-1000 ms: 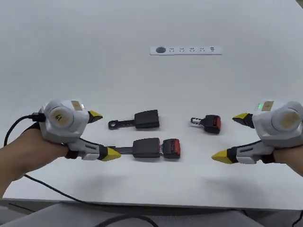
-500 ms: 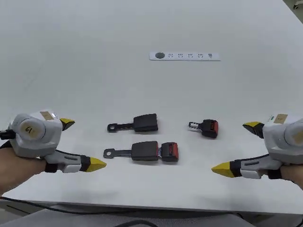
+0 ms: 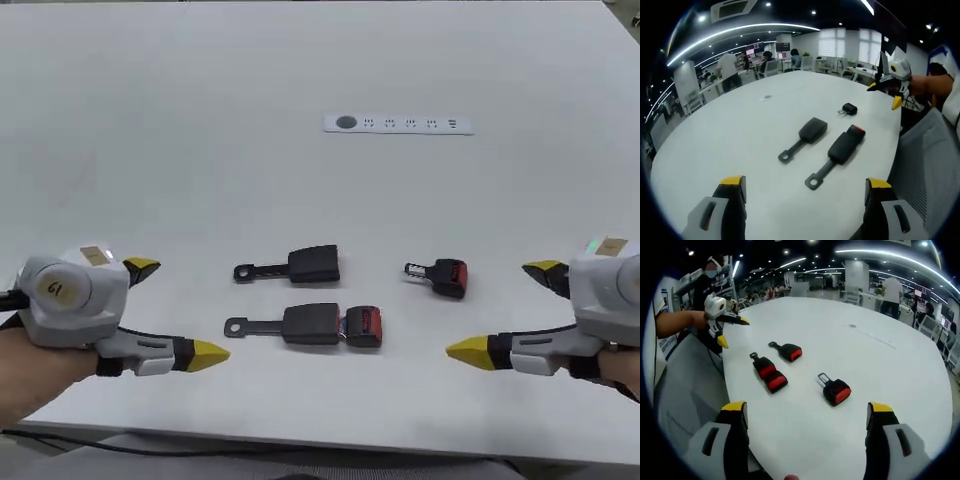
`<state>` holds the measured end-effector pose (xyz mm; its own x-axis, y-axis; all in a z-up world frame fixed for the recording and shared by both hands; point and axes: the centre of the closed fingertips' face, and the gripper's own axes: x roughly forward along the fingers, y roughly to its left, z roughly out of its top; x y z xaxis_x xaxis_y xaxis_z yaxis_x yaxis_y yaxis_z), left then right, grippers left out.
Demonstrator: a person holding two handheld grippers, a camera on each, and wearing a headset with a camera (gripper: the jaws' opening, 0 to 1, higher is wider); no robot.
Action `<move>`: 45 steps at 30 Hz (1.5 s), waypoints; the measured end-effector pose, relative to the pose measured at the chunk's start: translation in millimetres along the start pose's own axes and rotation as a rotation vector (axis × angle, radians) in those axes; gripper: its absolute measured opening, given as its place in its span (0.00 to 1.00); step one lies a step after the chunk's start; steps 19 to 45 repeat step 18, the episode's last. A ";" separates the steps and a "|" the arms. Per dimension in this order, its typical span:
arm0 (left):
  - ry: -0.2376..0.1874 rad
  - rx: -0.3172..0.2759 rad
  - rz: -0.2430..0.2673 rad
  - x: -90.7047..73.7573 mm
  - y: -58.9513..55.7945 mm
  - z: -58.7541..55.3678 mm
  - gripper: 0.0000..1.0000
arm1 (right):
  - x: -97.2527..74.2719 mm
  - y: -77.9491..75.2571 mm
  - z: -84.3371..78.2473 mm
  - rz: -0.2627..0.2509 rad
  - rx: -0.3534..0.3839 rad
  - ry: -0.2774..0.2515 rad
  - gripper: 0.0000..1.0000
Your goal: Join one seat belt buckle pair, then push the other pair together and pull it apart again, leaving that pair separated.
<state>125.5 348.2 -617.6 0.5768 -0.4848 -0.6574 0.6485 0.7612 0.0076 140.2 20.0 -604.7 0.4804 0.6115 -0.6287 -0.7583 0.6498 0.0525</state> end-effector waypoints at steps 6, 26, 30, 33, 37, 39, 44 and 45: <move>0.013 -0.007 0.010 0.9 -4.4 -1.6 1.00 | 0.3 5.6 -6.7 0.014 0.004 0.022 1.00; 0.017 -0.036 -0.021 10.6 -16.9 -14.8 1.00 | 2.4 20.6 -17.2 0.007 -0.019 0.055 1.00; 0.017 -0.036 -0.021 10.6 -16.9 -14.8 1.00 | 2.4 20.6 -17.2 0.007 -0.019 0.055 1.00; 0.017 -0.036 -0.021 10.6 -16.9 -14.8 1.00 | 2.4 20.6 -17.2 0.007 -0.019 0.055 1.00; 0.017 -0.036 -0.021 10.6 -16.9 -14.8 1.00 | 2.4 20.6 -17.2 0.007 -0.019 0.055 1.00; 0.017 -0.036 -0.021 10.6 -16.9 -14.8 1.00 | 2.4 20.6 -17.2 0.007 -0.019 0.055 1.00; 0.017 -0.036 -0.021 10.6 -16.9 -14.8 1.00 | 2.4 20.6 -17.2 0.007 -0.019 0.055 1.00; 0.017 -0.036 -0.021 10.6 -16.9 -14.8 1.00 | 2.4 20.6 -17.2 0.007 -0.019 0.055 1.00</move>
